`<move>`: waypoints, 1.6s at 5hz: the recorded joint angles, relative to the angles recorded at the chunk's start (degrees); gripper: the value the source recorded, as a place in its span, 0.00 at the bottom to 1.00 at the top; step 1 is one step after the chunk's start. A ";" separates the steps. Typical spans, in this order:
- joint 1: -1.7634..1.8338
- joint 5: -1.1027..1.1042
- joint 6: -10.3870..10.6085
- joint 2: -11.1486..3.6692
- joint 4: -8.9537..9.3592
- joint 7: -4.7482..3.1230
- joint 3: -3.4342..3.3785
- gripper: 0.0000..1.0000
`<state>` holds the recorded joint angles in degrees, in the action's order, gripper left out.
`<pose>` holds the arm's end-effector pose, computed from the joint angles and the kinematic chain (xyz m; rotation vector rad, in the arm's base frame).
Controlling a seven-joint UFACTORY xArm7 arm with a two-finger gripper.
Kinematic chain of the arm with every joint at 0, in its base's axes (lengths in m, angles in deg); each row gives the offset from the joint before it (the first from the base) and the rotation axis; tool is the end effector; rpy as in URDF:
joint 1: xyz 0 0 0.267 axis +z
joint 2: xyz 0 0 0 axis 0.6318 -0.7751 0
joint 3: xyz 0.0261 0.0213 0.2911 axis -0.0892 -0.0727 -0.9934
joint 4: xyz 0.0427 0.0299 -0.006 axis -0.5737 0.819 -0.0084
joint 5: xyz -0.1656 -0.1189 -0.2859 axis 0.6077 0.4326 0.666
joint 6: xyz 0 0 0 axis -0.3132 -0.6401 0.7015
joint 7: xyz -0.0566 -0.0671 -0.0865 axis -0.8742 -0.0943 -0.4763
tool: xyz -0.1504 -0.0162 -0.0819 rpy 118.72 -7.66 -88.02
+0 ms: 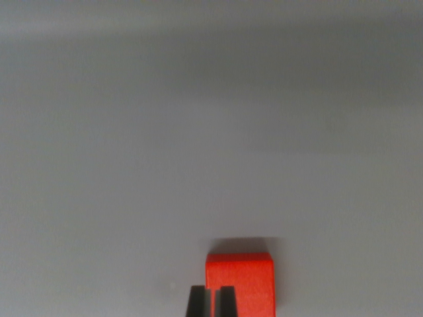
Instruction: Reach red block
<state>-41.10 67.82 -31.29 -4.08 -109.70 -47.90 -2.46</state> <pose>0.5060 -0.0271 0.1554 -3.1209 0.0656 0.0294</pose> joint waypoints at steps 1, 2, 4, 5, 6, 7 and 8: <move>-0.13 -0.08 2.77 -0.83 1.91 -0.05 0.05 0.00; -0.13 -0.08 2.77 -0.83 1.91 -0.05 0.05 0.00; -0.25 -0.15 5.34 -1.60 3.67 -0.11 0.10 0.00; -0.36 -0.22 7.70 -2.31 5.30 -0.15 0.14 0.00; -0.36 -0.22 7.70 -2.31 5.30 -0.15 0.14 0.00; -0.47 -0.29 10.04 -3.00 6.90 -0.20 0.19 0.00; -0.47 -0.29 10.04 -3.00 6.90 -0.20 0.19 0.00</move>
<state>-41.57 67.53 -21.25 -7.09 -102.80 -48.10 -2.27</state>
